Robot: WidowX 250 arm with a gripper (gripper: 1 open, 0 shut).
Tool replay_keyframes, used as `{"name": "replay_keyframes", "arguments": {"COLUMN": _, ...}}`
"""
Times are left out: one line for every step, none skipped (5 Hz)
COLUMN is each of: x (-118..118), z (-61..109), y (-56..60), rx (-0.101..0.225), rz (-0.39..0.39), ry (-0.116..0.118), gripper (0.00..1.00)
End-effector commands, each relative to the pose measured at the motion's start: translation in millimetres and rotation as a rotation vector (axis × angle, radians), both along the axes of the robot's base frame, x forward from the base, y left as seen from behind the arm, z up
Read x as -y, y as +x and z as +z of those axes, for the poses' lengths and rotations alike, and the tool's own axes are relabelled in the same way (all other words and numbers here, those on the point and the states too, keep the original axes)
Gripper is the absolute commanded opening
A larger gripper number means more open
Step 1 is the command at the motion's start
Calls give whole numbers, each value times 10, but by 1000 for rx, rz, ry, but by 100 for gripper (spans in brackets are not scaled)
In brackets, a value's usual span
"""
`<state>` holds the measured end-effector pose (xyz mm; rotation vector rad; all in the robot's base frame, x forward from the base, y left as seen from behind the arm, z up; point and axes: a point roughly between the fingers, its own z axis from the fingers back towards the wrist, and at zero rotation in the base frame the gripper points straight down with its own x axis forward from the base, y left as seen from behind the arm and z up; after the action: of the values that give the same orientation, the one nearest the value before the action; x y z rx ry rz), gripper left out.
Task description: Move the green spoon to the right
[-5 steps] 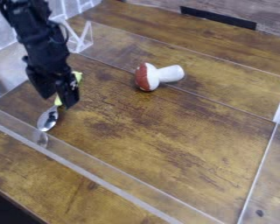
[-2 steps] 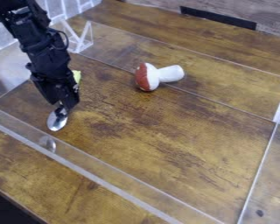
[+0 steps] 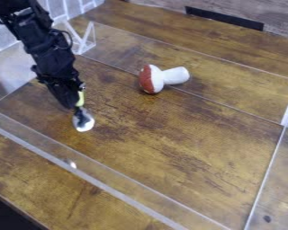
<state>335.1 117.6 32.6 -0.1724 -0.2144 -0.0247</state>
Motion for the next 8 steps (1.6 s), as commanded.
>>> {"name": "replay_keyframes", "arguments": {"x": -124, "z": 15, "y": 61, "rx": 7, "rz": 24, "ry": 4, "gripper": 0}}
{"name": "replay_keyframes", "arguments": {"x": -155, "z": -2, "y": 81, "rx": -8, "rz": 34, "ry": -8, "gripper": 0}}
{"name": "replay_keyframes", "arguments": {"x": -185, "z": -13, "y": 81, "rx": -27, "rz": 46, "ry": -18, "gripper": 0}}
{"name": "replay_keyframes", "arguments": {"x": -210, "z": -6, "y": 81, "rx": -43, "rz": 55, "ry": -22, "gripper": 0}}
{"name": "replay_keyframes", "arguments": {"x": -237, "z": 1, "y": 84, "rx": -56, "rz": 63, "ry": -26, "gripper": 0}}
{"name": "replay_keyframes", "arguments": {"x": -277, "z": 39, "y": 121, "rx": -66, "rz": 66, "ry": -36, "gripper": 0}}
{"name": "replay_keyframes", "arguments": {"x": -111, "z": 282, "y": 154, "rx": -44, "rz": 64, "ry": -28, "gripper": 0}}
{"name": "replay_keyframes", "arguments": {"x": 67, "z": 529, "y": 184, "rx": -19, "rz": 54, "ry": -20, "gripper": 0}}
